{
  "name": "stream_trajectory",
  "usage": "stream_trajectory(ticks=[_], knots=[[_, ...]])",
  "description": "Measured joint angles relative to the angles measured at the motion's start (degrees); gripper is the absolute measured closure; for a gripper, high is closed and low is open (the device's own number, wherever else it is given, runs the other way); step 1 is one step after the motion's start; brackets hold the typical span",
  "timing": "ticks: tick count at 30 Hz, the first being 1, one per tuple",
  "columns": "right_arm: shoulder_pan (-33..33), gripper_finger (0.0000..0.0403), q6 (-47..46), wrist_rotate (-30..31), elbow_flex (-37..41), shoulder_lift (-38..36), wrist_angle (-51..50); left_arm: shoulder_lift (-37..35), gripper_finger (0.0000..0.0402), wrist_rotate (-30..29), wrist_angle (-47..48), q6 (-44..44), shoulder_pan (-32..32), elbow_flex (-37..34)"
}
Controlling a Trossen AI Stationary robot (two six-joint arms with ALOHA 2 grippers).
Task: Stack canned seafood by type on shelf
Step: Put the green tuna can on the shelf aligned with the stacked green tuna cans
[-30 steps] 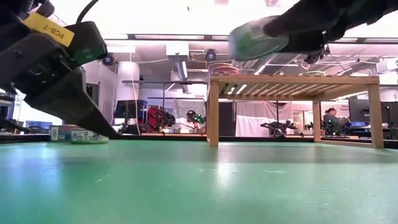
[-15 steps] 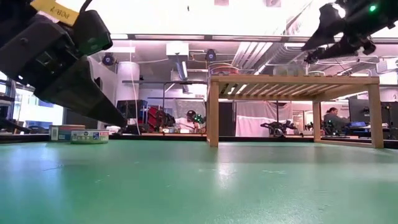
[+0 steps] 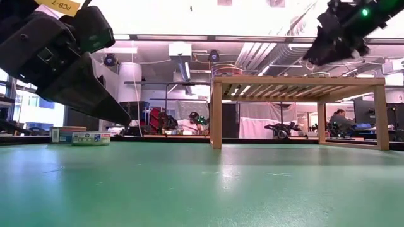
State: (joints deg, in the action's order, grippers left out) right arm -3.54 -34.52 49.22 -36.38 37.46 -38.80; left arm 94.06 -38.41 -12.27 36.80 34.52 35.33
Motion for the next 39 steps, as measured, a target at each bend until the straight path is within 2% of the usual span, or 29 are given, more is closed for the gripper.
stream_trajectory(ticks=[3,6,11,15,19,24,31,39], knots=[[4.19,0.0095,6.50,-3.44,-5.09,1.95,0.85,0.00,0.0232,-0.02,-0.14,0.00,0.00,0.00],[11.02,0.0095,13.62,-7.09,-11.47,5.32,-0.10,0.00,0.0232,-1.10,-0.45,-0.59,-0.04,0.00],[25.96,0.0108,22.53,-21.56,-21.91,13.71,-3.99,0.00,0.0232,-2.11,-1.97,-2.16,-0.07,0.00],[35.50,0.0141,27.76,-28.44,-29.19,21.25,-10.14,0.00,0.0232,-2.38,-1.97,-2.15,-0.07,0.00],[42.50,0.0195,30.63,-34.71,-34.20,27.85,-15.46,0.00,0.0232,-2.50,-2.31,-1.96,-0.07,0.00],[46.47,0.0286,32.01,-41.59,-37.45,33.56,-18.30,0.00,0.0232,-2.56,-2.87,-1.95,-0.07,0.00],[48.58,0.0390,33.50,-43.09,-37.86,38.27,-20.69,0.00,0.0232,-2.83,-2.87,-1.95,-0.07,0.00],[48.86,0.0397,32.57,-43.04,-38.08,38.17,-26.48,0.00,0.0232,-2.89,-2.93,-1.48,-0.07,0.00]])
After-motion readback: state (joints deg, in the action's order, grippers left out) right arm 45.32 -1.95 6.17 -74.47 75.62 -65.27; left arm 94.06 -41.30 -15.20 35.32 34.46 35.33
